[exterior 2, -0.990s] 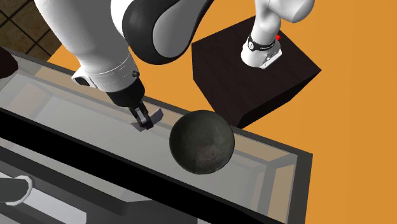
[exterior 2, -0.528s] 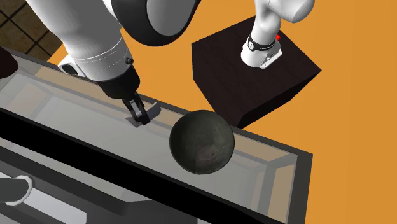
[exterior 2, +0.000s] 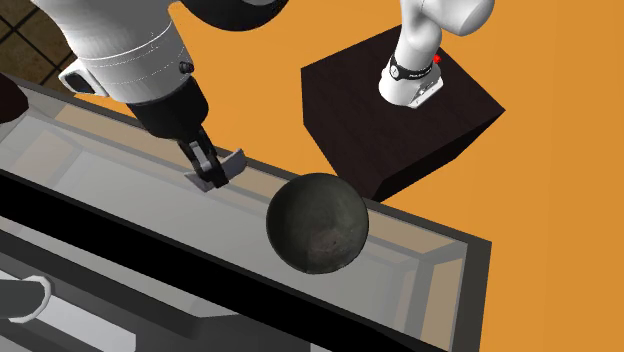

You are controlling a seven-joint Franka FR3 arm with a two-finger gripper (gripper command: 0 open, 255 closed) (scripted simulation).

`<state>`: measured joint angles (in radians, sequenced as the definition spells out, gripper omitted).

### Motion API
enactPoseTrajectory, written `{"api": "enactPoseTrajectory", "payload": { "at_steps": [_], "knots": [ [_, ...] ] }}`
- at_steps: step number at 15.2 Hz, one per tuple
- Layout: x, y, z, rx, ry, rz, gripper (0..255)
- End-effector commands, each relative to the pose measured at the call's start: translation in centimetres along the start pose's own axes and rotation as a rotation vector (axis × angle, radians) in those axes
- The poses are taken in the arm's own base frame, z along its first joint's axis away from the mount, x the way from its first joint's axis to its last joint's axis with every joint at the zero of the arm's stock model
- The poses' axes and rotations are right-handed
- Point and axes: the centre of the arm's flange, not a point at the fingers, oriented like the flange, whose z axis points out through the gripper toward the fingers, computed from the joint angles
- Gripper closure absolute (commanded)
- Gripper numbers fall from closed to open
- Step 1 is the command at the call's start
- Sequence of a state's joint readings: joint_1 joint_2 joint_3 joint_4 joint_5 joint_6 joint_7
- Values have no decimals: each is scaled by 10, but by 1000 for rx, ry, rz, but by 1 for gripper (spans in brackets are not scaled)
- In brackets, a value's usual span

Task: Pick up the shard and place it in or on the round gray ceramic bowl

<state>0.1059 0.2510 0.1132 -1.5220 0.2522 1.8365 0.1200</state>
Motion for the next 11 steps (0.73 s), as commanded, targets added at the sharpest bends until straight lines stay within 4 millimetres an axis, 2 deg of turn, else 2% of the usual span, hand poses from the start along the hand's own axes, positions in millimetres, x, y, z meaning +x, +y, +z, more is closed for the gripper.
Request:
{"api": "enactPoseTrajectory", "payload": {
  "at_steps": [1,2,11],
  "knots": [
    [0,-3,-9,0,0,0,255],
    [0,-4,-12,0,0,0,255],
    [-72,-95,11,0,0,0,255]
  ]
}}
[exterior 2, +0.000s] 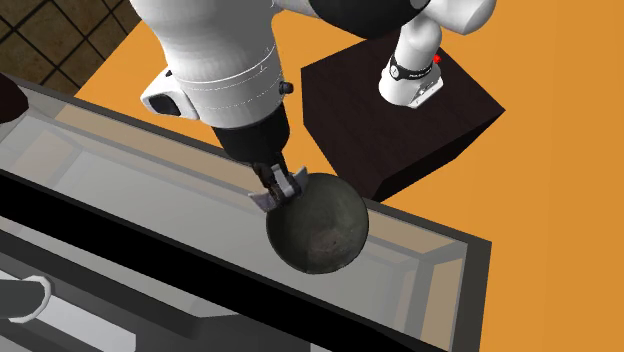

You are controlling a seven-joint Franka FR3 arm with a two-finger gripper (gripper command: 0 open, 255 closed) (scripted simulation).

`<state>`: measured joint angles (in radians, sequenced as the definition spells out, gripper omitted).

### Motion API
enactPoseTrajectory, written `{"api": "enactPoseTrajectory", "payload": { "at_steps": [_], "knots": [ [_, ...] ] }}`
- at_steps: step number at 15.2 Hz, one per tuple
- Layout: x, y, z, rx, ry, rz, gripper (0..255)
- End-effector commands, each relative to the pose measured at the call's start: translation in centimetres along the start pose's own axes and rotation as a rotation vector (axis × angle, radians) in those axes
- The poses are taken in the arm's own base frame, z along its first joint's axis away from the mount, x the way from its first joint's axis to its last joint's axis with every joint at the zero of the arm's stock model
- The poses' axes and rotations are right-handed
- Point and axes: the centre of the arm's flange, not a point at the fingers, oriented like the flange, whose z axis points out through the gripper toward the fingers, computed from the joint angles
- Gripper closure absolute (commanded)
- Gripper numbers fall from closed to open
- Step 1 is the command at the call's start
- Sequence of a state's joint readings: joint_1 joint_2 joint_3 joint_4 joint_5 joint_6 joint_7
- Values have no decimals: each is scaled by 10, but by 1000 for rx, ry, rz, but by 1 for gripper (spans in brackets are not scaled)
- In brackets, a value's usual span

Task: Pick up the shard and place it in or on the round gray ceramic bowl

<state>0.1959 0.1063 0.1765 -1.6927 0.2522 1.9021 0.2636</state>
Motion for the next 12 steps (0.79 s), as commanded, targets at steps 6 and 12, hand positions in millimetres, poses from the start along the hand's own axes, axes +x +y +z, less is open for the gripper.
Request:
{"api": "enactPoseTrajectory", "payload": {
  "at_steps": [6,12],
  "knots": [
    [-35,-43,21,0,0,1,255],
    [-35,-34,51,0,0,1,255]
  ]
}}
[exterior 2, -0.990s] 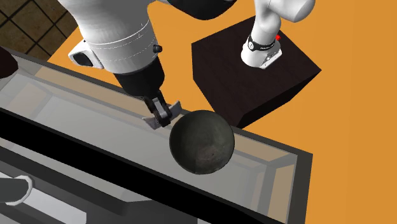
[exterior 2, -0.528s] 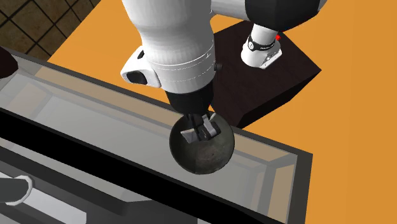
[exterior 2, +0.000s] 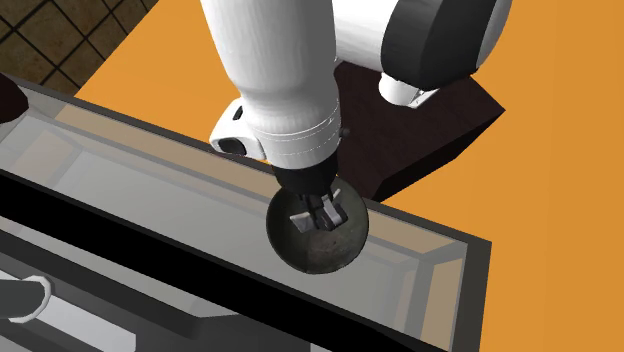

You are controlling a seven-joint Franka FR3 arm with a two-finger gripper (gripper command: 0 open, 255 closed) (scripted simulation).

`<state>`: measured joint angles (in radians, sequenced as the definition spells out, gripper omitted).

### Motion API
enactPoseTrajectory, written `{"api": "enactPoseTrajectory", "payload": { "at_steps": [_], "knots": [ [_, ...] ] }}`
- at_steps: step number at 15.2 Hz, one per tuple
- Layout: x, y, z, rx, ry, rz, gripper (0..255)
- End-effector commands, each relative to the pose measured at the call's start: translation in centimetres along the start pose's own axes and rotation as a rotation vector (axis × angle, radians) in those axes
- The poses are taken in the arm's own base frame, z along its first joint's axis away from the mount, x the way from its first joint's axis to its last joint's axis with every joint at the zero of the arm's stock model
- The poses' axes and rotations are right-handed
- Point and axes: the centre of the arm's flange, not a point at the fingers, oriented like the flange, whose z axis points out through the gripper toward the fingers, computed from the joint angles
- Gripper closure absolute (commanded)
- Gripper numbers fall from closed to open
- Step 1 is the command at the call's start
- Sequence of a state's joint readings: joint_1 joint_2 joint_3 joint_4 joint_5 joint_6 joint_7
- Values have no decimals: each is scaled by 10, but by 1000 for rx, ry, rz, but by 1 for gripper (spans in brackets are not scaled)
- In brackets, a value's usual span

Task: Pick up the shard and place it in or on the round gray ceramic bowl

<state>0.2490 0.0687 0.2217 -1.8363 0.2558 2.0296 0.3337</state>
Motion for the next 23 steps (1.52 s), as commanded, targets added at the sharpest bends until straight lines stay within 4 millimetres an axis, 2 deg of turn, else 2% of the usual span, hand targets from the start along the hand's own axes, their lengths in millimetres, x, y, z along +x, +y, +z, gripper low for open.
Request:
{"api": "enactPoseTrajectory", "payload": {
  "at_steps": [1,5,13,14,19,23],
  "knots": [
    [-1,4,9,0,0,0,255],
    [-1,10,33,0,0,0,255],
    [-1,10,33,0,0,0,255],
    [-1,10,33,0,0,0,0],
    [-1,10,33,0,0,0,0],
    [-1,10,-17,0,0,0,0]
  ]
}}
